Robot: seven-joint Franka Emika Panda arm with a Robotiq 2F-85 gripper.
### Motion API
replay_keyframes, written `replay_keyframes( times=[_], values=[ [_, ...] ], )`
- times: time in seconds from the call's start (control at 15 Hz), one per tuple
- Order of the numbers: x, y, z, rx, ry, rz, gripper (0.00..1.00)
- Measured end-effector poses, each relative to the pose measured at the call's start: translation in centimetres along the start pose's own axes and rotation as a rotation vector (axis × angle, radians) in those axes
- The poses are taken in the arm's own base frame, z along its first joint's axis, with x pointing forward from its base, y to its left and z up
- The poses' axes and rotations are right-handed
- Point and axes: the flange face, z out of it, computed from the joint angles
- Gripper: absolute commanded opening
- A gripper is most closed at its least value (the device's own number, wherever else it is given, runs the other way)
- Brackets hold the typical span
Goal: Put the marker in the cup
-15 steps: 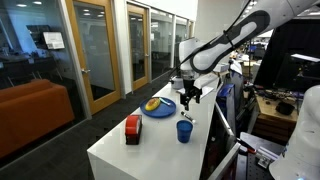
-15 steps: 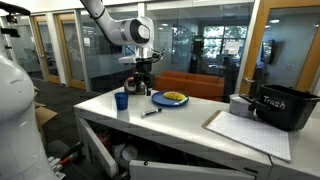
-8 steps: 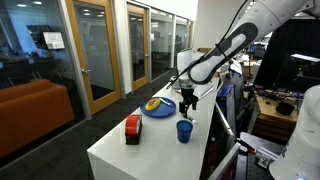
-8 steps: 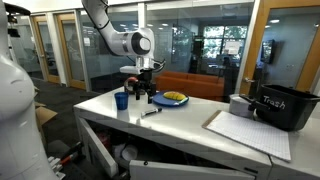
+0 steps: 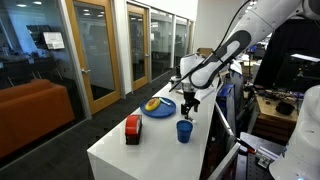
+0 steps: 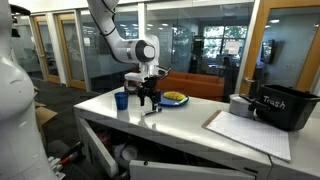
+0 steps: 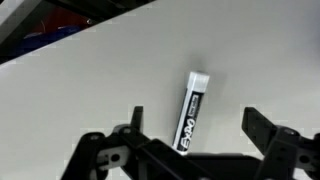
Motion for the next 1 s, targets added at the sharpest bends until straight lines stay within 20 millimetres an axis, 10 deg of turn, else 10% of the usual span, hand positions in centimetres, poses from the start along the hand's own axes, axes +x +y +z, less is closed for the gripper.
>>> replay_keyframes(
  times=[0.8, 0.87, 1.0],
  values=[
    [0.2, 1.1, 2.3, 0.003, 0.002, 0.03, 1.0],
    [0.2, 1.1, 2.5, 0.003, 0.001, 0.029, 0.75],
    [0.2, 1.0, 2.8, 0.003, 0.0, 0.029, 0.66]
  ],
)
